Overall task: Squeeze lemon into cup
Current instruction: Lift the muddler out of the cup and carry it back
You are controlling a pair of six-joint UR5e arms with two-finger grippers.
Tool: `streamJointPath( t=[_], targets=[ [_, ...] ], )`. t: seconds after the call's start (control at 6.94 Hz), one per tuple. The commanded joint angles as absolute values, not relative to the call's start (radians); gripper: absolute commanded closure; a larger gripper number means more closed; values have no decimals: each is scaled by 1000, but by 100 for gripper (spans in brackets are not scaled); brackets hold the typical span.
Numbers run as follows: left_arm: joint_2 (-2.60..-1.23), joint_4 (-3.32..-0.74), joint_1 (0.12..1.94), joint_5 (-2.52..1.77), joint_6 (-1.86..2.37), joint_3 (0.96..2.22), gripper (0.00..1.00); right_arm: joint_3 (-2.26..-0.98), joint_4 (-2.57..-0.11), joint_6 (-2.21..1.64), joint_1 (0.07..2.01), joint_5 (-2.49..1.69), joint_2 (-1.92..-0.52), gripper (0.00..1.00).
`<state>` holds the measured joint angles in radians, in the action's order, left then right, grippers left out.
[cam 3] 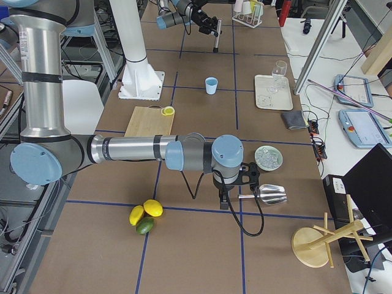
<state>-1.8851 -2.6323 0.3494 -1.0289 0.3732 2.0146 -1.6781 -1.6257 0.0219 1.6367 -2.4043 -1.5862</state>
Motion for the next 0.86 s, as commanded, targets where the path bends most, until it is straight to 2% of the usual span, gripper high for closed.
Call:
streamJointPath(
  t=[0.0,0.43,0.58,0.72],
  targets=[
    [-1664,-2622,351,-1055,444,2147,100,-1678,-1624,21,1637,-2404,-1586,0],
    [-1433,-2585,357,-1202,592,2271,100,-1684,-1624,23,1641,-2404,-1586,0],
    [-1440,-2451,414,-1304,641,2302,100,-1692,-1624,21,1641,-2402,-1588,0],
    [-1465,-2318,555,-1550,641,2309,100,-1697,-1624,21,1641,-2402,-1591,0]
  ],
)
